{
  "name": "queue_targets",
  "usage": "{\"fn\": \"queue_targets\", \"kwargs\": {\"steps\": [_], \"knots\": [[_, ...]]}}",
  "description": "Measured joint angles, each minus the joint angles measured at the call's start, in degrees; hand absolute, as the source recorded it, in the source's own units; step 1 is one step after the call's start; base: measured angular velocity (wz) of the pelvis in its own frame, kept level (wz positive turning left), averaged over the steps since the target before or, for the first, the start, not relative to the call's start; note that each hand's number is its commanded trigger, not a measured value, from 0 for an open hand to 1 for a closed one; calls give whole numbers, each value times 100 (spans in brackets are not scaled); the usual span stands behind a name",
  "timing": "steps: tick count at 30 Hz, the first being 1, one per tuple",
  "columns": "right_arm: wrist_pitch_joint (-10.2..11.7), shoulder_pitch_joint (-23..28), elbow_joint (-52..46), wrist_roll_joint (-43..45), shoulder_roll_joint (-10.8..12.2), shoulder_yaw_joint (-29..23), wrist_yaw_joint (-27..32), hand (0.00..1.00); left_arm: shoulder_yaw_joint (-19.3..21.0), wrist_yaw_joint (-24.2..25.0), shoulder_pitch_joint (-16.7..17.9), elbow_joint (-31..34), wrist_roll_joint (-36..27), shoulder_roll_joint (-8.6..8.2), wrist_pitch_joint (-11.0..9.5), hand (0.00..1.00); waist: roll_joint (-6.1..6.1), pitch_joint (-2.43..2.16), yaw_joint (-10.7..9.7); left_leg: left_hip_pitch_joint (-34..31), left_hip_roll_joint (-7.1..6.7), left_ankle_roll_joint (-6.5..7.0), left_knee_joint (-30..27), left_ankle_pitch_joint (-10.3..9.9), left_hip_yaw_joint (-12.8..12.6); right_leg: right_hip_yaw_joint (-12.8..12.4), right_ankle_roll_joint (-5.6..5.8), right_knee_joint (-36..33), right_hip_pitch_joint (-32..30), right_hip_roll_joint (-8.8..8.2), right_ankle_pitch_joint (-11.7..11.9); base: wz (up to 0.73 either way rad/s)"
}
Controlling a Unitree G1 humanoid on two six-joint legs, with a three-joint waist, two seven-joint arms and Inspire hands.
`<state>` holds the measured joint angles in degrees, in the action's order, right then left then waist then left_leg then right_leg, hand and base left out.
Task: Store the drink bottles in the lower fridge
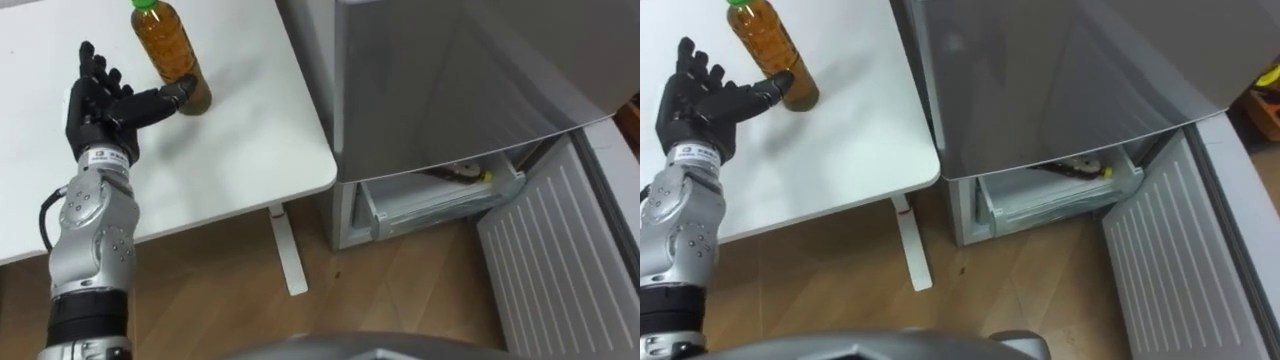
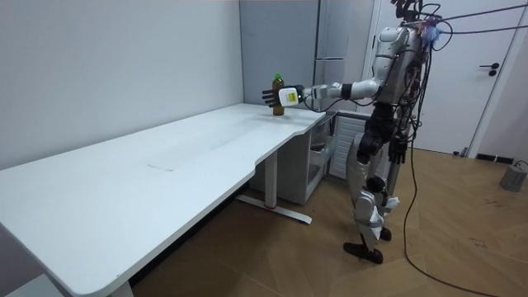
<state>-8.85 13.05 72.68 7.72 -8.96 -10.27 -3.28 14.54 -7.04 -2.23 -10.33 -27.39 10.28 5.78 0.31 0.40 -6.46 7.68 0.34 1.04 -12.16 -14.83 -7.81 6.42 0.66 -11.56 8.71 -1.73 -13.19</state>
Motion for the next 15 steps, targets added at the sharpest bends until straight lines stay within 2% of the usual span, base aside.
{"fn": "queue_targets", "kwargs": {"steps": [4,7,12,15], "knots": [[-2,49,0,85,9,-12,-75,0,9,33,-94,-7,-1,26,16,0,5,-5,-29,-15,3,1,11,0,-19,-44,3,-22,-51,6,25,-7],[1,31,-3,177,11,-33,-124,0,9,76,-96,-29,9,75,18,0,39,-4,-125,-15,3,1,52,-1,-17,-55,4,-20,-60,8,28,-1],[0,38,-10,182,11,-67,-123,0,8,112,-100,-32,12,115,26,0,107,-30,-179,7,6,1,50,0,-22,-140,1,-10,-76,27,30,-6],[-1,37,-24,176,10,-69,-125,0,8,106,-201,-33,5,196,87,0,136,-18,-192,18,0,1,47,0,-23,-141,1,-7,-76,24,30,-1]]}}
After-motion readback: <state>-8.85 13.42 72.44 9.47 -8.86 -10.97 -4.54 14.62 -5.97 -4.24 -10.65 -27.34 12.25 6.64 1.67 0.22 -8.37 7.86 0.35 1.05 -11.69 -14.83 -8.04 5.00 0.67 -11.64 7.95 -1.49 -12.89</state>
